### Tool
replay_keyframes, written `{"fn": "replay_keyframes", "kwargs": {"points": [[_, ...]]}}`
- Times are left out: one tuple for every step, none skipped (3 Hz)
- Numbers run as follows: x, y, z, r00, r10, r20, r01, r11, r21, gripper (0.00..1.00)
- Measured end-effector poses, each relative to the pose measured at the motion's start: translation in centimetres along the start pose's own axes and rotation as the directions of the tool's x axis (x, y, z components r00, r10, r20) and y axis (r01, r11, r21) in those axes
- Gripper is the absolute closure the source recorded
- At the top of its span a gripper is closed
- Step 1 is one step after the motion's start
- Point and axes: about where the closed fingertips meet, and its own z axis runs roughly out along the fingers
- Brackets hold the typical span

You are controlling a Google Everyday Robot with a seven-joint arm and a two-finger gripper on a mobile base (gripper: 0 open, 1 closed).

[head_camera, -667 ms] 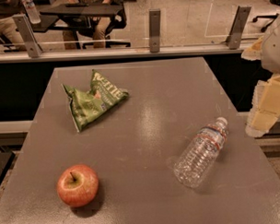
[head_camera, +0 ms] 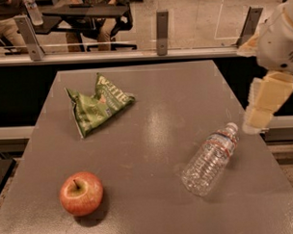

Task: Pick green jalapeno chip bag

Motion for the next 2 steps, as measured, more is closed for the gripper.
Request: {"fn": "replay_keyframes", "kwargs": {"points": [[-3.0,-1.5,1.5,0.997,-0.071,0.044,0.071,0.9975,0.0,0.0],[-6.9,-2.8,3.2,0.984,-0.152,0.093,0.154,0.988,-0.011,0.0]]}}
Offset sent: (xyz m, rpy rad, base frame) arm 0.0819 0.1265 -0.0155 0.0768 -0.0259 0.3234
